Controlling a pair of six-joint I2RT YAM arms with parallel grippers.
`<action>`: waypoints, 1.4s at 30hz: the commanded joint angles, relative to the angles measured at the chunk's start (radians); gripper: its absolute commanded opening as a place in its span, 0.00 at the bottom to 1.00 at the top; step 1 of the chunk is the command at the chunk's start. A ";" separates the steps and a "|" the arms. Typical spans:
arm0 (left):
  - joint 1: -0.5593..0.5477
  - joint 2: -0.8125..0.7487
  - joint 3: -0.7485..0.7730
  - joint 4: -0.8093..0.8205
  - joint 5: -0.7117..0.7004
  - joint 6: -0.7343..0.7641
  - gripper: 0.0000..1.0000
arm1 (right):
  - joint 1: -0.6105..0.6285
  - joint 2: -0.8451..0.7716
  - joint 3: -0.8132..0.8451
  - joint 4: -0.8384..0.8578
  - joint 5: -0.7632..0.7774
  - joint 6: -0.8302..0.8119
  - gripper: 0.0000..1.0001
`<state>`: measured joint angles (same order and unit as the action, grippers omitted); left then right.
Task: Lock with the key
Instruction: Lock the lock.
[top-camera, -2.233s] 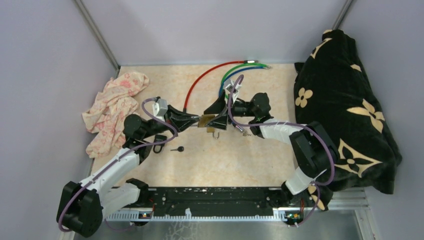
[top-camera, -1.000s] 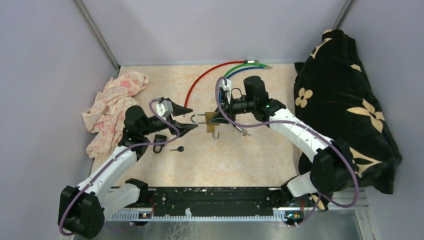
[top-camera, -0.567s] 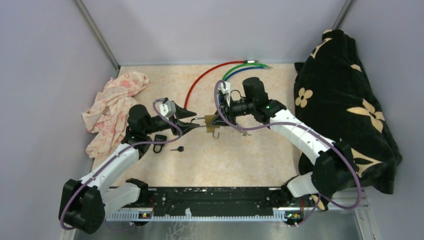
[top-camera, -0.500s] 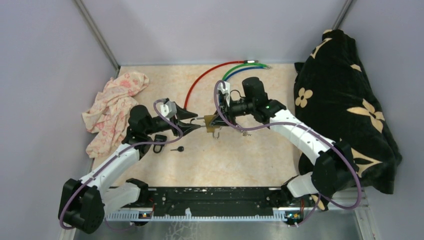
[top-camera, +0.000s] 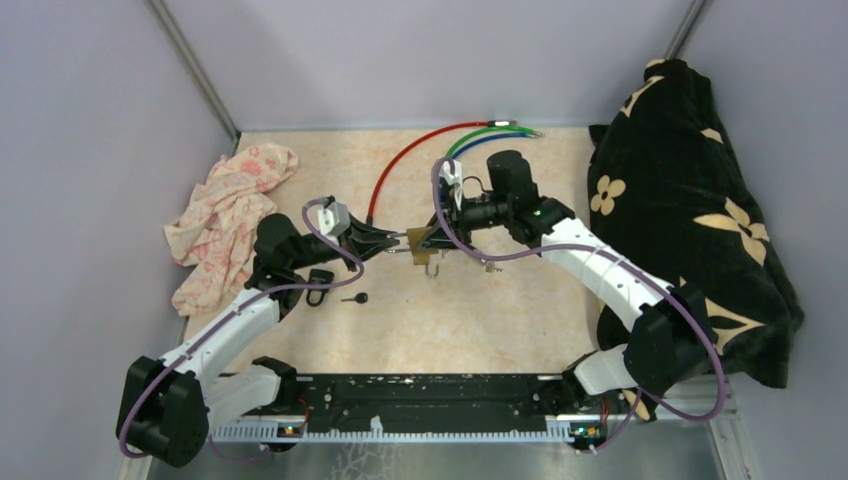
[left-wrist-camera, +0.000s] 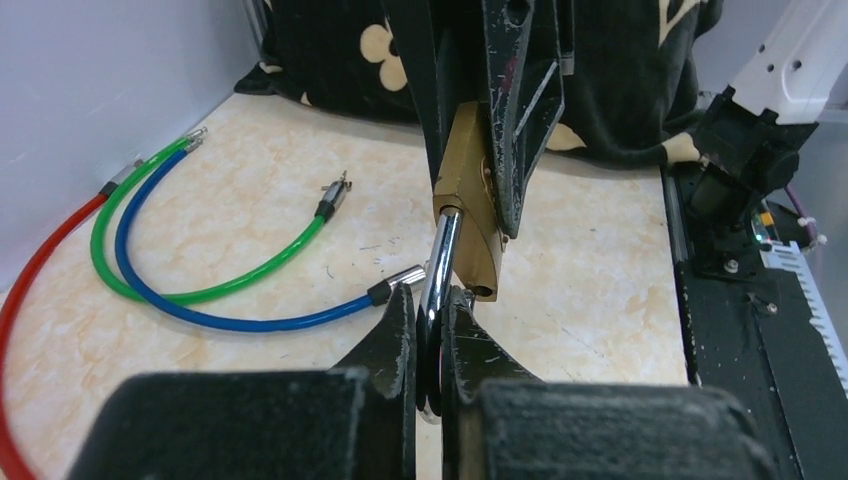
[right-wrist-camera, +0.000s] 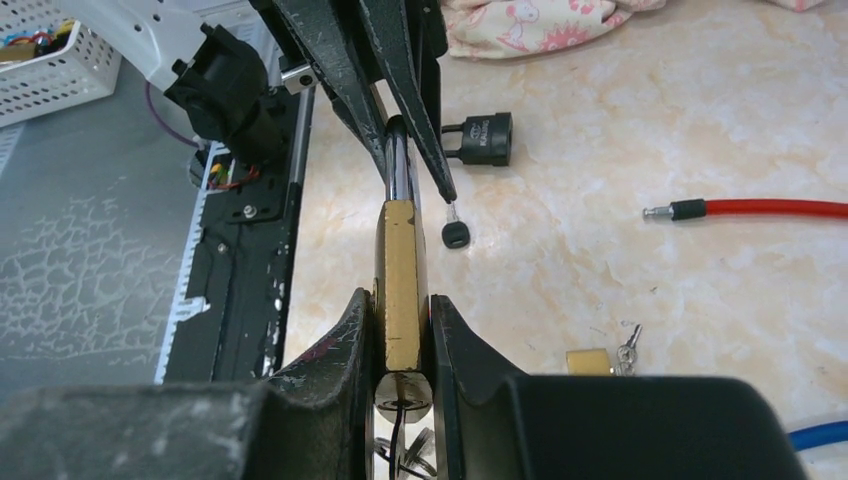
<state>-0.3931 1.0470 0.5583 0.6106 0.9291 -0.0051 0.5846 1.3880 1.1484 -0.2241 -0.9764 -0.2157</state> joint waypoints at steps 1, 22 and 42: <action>-0.010 -0.034 0.014 0.254 -0.139 -0.112 0.00 | 0.015 -0.034 0.047 0.168 -0.062 0.051 0.24; -0.012 -0.040 0.014 0.347 -0.075 -0.223 0.00 | -0.009 0.032 -0.059 0.499 -0.118 0.266 0.54; -0.019 -0.041 -0.014 0.305 -0.079 -0.296 0.19 | -0.036 0.022 -0.120 0.858 -0.108 0.551 0.00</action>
<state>-0.3996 1.0302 0.5457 0.8463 0.8585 -0.2600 0.5659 1.4418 1.0332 0.3912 -1.1267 0.2104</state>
